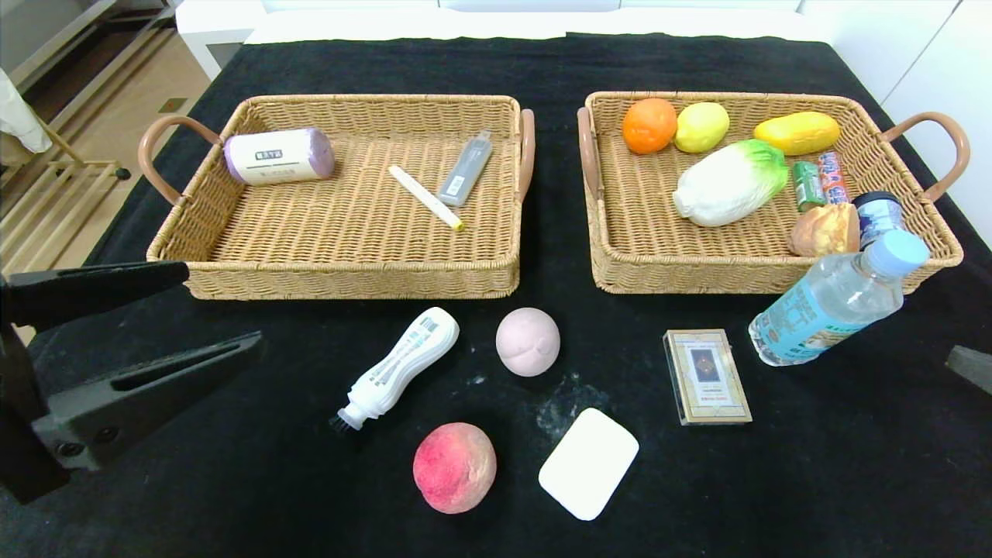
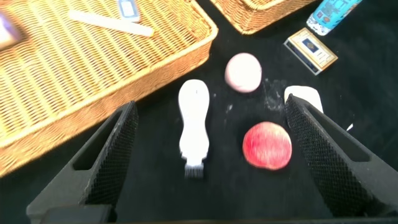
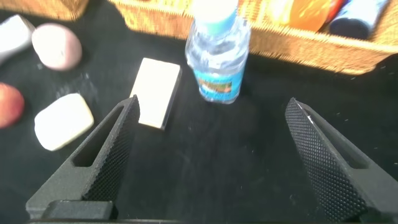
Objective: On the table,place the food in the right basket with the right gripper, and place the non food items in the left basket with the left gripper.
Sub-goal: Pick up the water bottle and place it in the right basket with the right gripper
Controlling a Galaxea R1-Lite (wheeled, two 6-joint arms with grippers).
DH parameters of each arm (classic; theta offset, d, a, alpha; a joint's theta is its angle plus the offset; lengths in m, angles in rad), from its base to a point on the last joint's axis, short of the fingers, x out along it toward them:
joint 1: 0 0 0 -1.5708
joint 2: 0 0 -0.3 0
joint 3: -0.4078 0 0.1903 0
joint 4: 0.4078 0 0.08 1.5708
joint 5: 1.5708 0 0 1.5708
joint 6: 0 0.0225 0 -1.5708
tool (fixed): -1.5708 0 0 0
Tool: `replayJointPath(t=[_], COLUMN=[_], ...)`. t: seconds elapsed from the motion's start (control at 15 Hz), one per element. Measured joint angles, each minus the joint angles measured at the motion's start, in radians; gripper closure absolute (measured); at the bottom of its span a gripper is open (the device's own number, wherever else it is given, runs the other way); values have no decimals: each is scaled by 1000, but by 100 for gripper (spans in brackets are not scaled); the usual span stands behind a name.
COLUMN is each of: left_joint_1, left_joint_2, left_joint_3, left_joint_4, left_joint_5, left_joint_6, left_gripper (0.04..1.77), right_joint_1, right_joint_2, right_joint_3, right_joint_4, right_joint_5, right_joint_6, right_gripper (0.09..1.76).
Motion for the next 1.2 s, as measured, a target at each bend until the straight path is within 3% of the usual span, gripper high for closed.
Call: replayJointPath(t=[0.27, 0.53, 1.2], left_joint_1=[-100, -174, -206], left_joint_2=[92, 144, 156], left_joint_3=[-50, -59, -59], left_joint_4=[-10, -12, -11], left_joint_5=[11, 84, 108], left_joint_6=[0, 64, 72], left_gripper=[9, 9, 9], right_joint_1=[29, 54, 62], right_joint_2=[42, 76, 135], right_joint_3=[31, 74, 124], right_joint_4=[-19, -121, -167], right_joint_5=[-3, -8, -68], right_joint_6=[-6, -4, -7], right_gripper=[14, 14, 14])
